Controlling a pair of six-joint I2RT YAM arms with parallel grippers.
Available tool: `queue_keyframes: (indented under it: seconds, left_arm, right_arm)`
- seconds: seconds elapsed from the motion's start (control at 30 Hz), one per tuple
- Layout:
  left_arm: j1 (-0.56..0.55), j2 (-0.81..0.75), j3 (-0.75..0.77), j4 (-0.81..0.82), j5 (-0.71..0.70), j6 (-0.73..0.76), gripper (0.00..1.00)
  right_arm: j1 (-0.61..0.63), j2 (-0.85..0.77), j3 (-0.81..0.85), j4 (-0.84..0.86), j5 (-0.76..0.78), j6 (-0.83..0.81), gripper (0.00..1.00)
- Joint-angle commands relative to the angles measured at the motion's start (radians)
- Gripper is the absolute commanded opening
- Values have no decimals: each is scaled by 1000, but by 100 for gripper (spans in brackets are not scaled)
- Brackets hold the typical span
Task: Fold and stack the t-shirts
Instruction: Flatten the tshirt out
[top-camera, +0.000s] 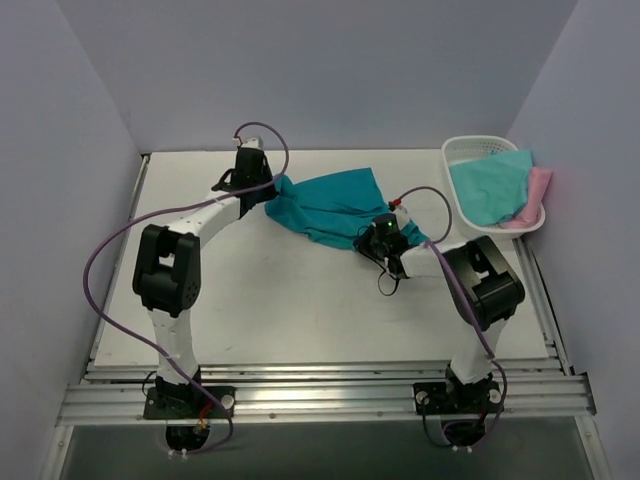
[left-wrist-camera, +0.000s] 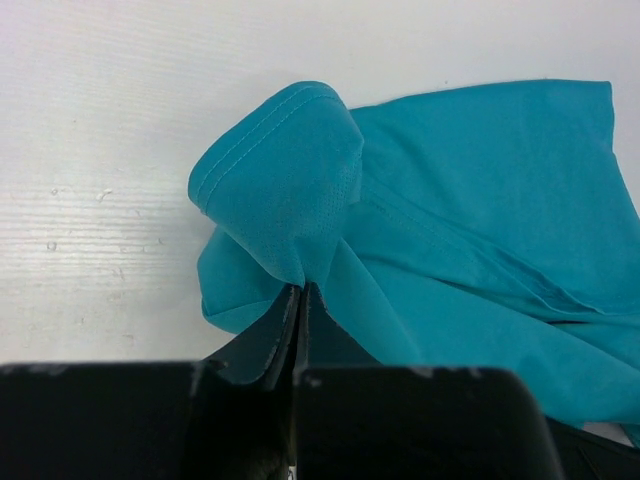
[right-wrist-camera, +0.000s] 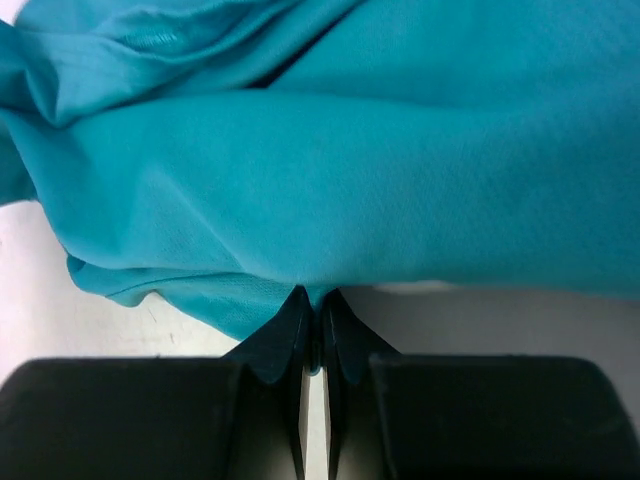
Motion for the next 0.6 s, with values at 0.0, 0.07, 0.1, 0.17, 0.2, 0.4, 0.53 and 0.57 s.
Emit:
queue_keyframes:
  seconds: [0.0, 0.07, 0.1, 0.17, 0.2, 0.4, 0.53, 0.57]
  left_arm:
    - [8, -75, -13, 54, -12, 11, 2]
    - [8, -91, -23, 50, -15, 3, 2]
    - [6, -118, -29, 47, -15, -1, 2]
    - [-3, -161, -58, 36, -29, -6, 2]
    - [-9, -221, -72, 28, -37, -4, 2]
    - [-106, -637, -214, -94, -194, 57, 2]
    - [-215, -928, -273, -199, -291, 72, 2]
    - [-262, -1021, -276, -213, -304, 71, 2]
  right_arm:
    - [29, -122, -45, -149, 97, -17, 0]
    - [47, -245, -73, -218, 132, -28, 0]
    - [56, -291, -82, -247, 167, -40, 0]
    - [81, -399, -85, -360, 210, -52, 0]
    - [111, -518, -81, -406, 233, -68, 0]
    - [243, -1021, 65, -825, 401, -94, 0]
    - [262, -1325, 194, -999, 415, -121, 0]
    - [261, -1371, 224, -989, 393, -144, 0]
